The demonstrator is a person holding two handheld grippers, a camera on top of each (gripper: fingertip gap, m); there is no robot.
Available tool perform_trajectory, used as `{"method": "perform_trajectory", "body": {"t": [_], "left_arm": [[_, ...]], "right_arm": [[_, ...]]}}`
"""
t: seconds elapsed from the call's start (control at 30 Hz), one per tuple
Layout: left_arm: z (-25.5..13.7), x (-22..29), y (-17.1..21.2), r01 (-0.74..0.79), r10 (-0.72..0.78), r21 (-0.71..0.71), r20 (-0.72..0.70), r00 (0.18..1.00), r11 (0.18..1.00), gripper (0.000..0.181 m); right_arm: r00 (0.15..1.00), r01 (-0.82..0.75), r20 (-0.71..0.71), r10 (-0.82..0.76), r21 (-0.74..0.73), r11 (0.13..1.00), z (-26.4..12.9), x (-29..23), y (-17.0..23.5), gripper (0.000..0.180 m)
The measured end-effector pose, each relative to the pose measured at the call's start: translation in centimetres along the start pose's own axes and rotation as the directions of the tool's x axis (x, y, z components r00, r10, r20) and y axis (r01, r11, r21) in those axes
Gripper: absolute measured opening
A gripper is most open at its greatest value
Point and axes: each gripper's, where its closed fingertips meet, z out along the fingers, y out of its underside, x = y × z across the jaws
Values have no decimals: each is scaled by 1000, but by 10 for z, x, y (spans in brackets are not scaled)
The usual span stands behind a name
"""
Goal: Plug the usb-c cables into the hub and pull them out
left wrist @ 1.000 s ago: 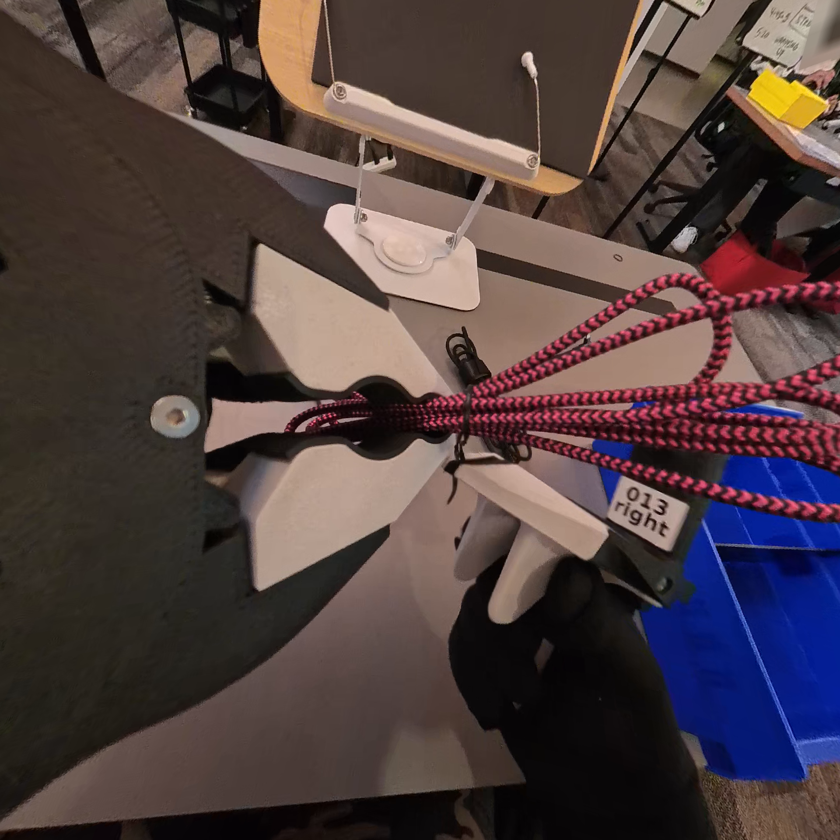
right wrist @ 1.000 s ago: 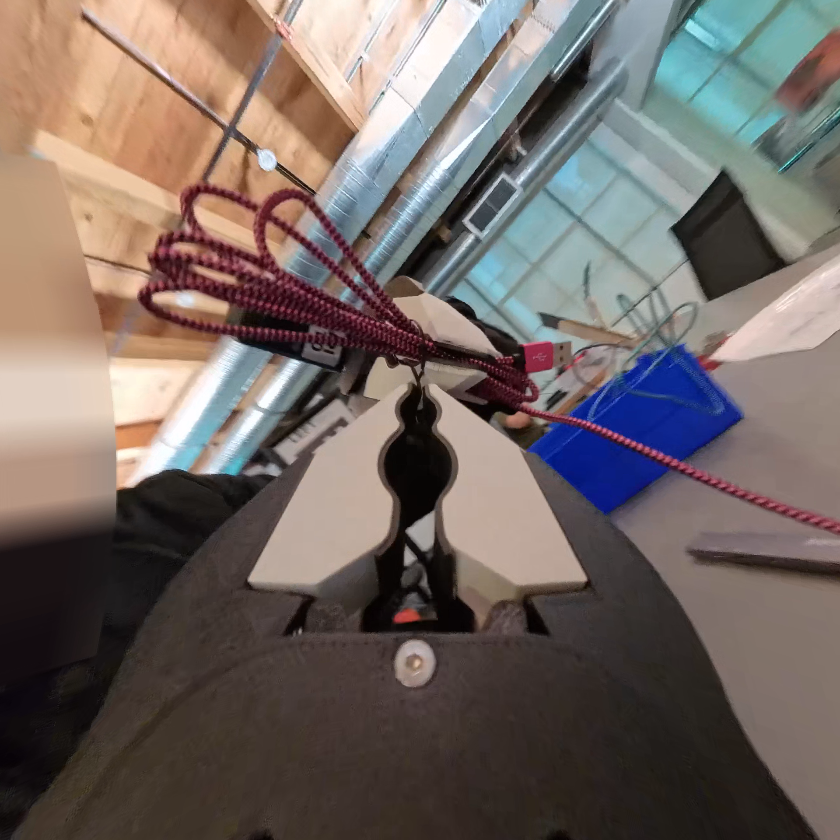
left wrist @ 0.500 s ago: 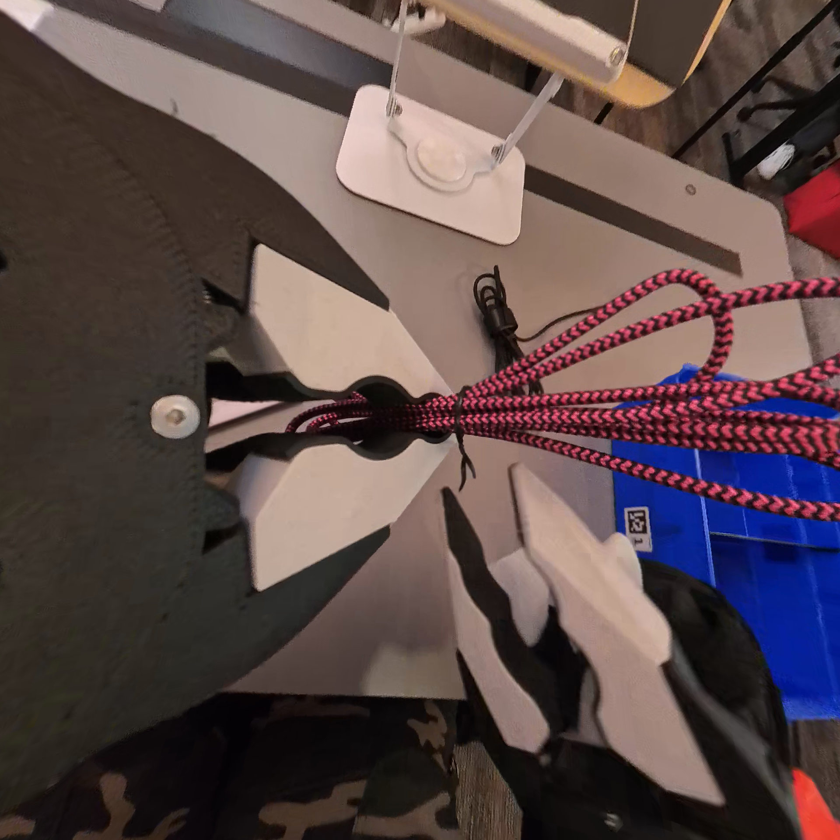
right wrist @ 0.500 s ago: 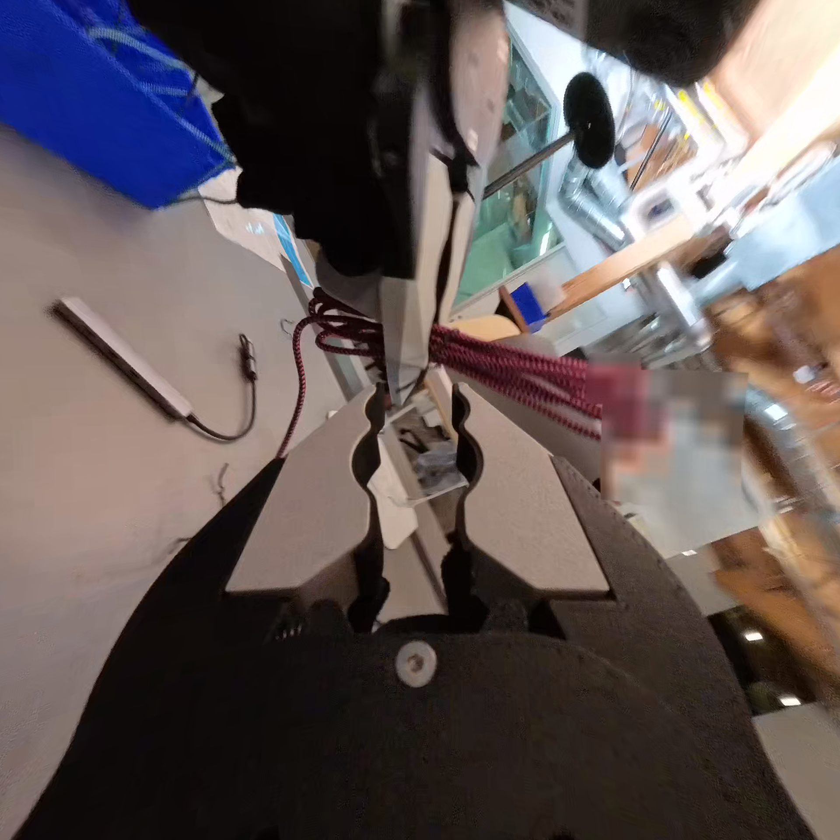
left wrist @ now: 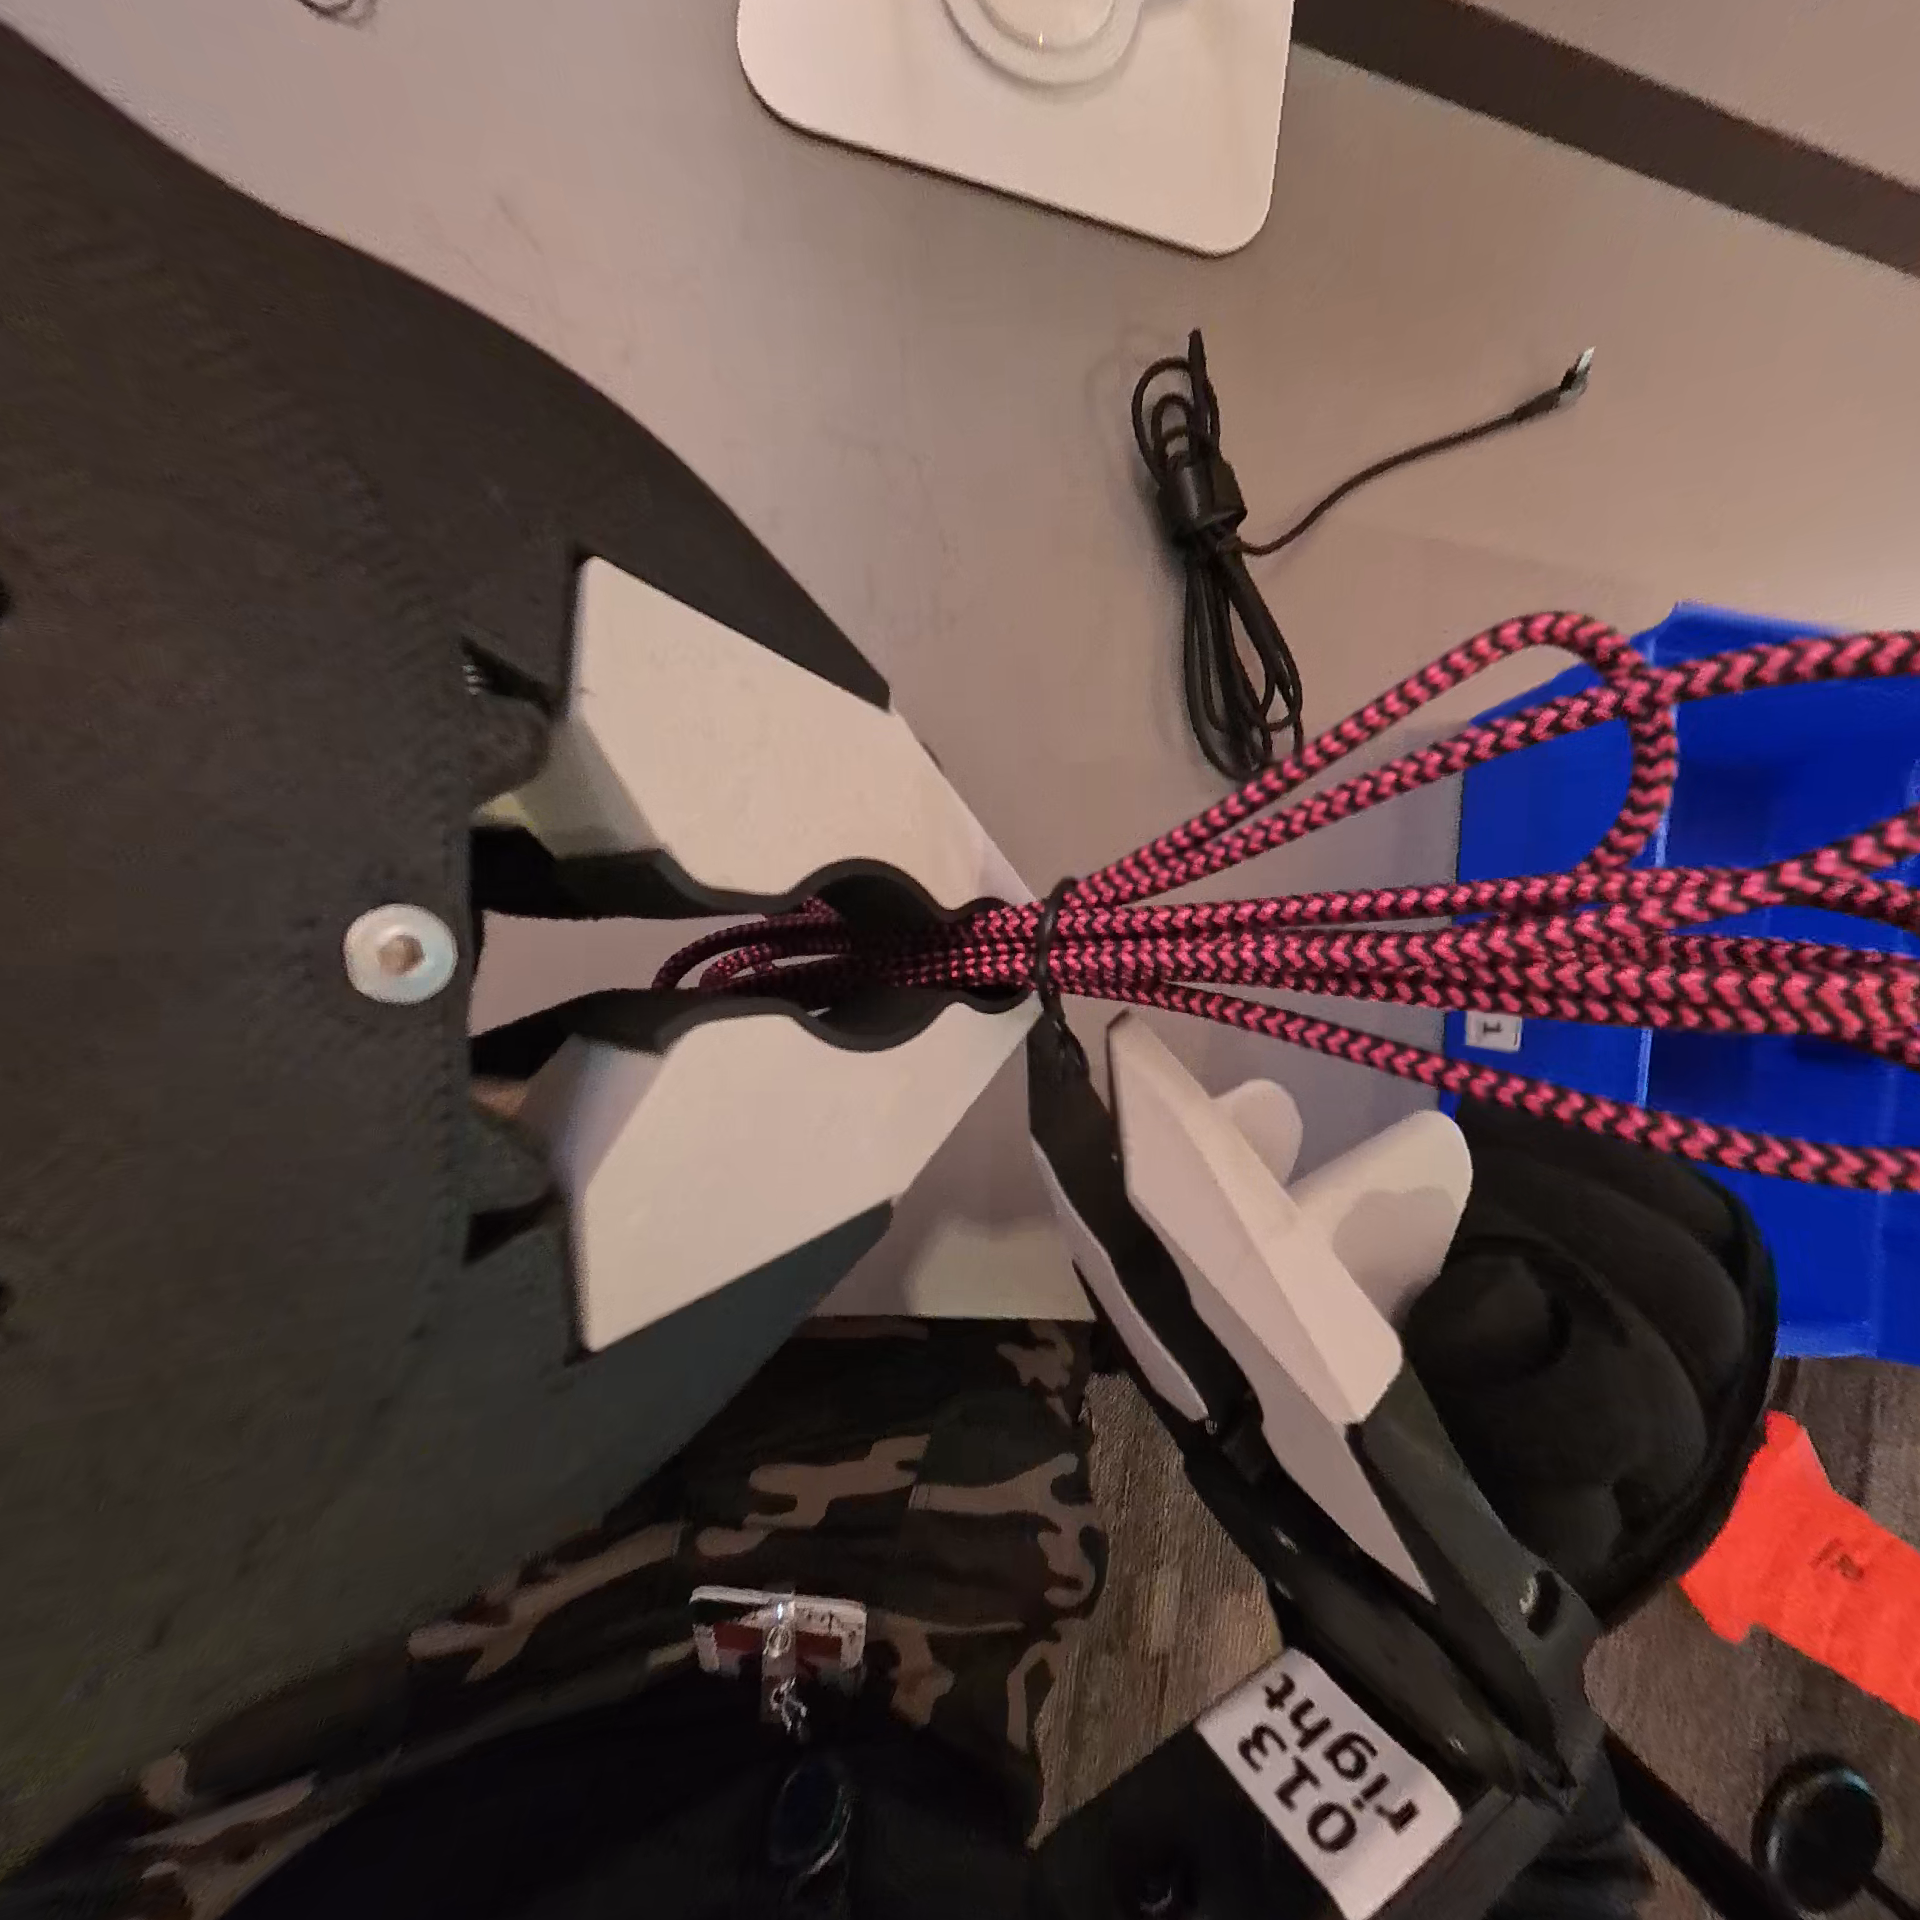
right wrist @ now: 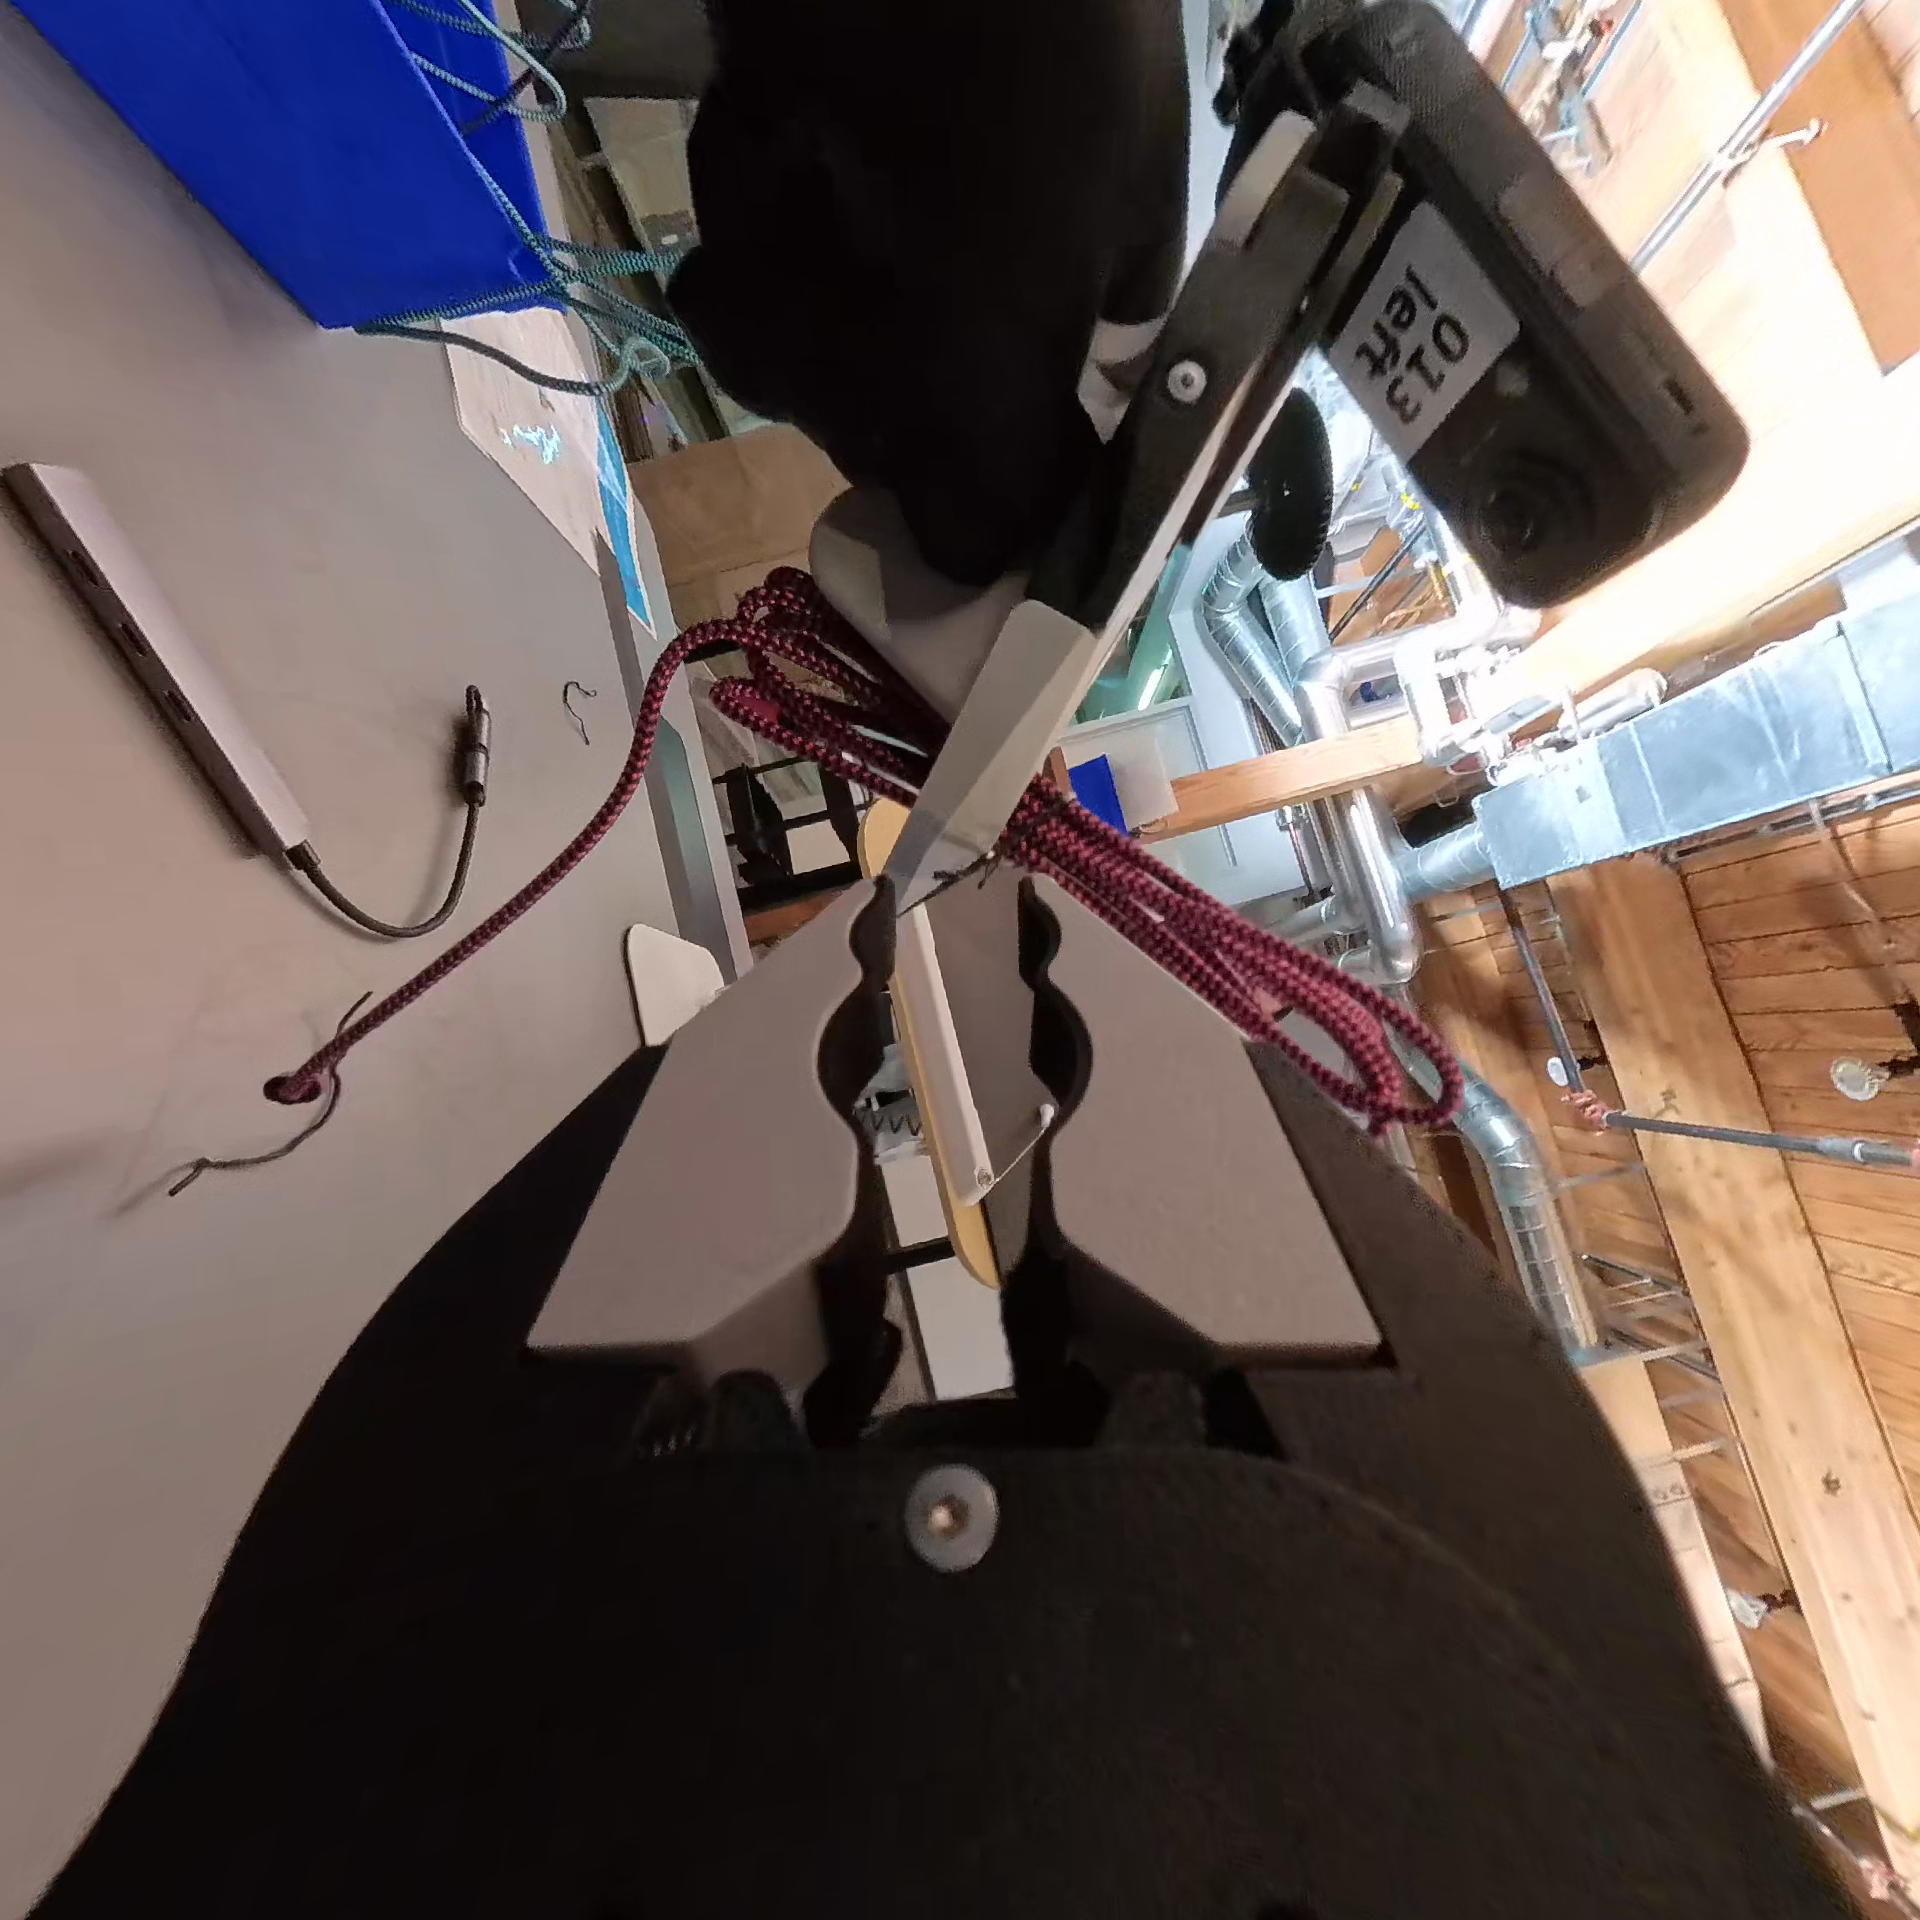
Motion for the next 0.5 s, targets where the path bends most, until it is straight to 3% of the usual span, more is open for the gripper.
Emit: {"method": "perform_trajectory", "body": {"t": [0.5], "left_arm": [[5,3,11,-11,10,-88,-22,1000,996,1]], "right_arm": [[999,14,43,-16,36,999,0,-5,-9,0]]}}
